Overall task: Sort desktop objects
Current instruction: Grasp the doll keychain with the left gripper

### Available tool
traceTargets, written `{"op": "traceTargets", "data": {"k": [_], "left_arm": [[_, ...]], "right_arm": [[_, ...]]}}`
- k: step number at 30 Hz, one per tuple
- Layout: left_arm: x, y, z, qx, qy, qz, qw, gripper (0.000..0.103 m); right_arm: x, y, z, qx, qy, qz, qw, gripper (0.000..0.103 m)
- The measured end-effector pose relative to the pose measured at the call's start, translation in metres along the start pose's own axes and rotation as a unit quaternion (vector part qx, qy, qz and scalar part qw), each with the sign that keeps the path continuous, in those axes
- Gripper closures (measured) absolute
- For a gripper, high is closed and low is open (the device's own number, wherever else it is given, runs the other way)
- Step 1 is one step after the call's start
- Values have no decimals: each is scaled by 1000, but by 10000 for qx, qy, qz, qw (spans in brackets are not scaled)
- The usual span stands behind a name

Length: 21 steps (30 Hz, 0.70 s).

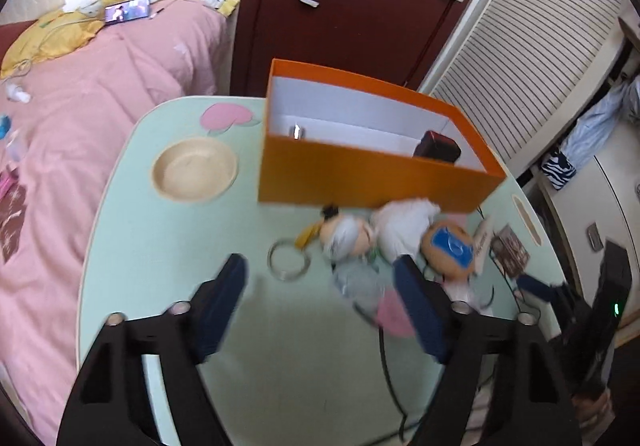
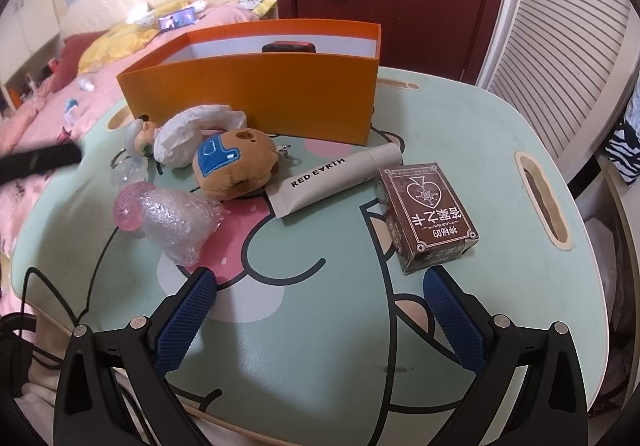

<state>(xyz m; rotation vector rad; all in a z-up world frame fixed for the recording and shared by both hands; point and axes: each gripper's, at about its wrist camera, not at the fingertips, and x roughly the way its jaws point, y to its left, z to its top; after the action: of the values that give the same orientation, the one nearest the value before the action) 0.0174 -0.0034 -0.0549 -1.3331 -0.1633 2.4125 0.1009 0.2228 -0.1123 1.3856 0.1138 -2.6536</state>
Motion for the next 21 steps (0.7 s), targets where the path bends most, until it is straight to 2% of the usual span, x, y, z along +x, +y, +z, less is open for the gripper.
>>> {"op": "traceTargets", "data": {"k": [2,8,10,11,12,13,14,15,19,21], "left_arm": [[14,-7,9,167,47,151,9997,29],[41,-27,19,624,203,247,9975,29],[49,-26,19,630,292,366,9969,29],[54,-23,19,534,342,333,9974,31],[56,-20,18,458,374,267,9979,38],[55,-18,17,477,259,281,9981,44],[54,-16,16,485,241,288,9981,57],[53,-13,15,492,224,293,9981,58],[43,7,12,81,196,-167,9996,58],[35,14,11,-25,84,-205,9998,58]], "right_arm": [[0,0,0,-2,-3,1,10000,0],[0,0,-1,-6,-18,10,10000,0],[0,0,-1,-9,-21,15,10000,0],[0,0,-1,-14,-24,19,10000,0],[0,0,-1,-20,-26,24,10000,0],[0,0,-1,-24,-30,27,10000,0],[0,0,-1,-28,-34,27,10000,0],[0,0,-1,-28,-35,29,10000,0],[0,0,-1,-29,-37,36,10000,0],[0,0,-1,-31,-42,39,10000,0]]}}
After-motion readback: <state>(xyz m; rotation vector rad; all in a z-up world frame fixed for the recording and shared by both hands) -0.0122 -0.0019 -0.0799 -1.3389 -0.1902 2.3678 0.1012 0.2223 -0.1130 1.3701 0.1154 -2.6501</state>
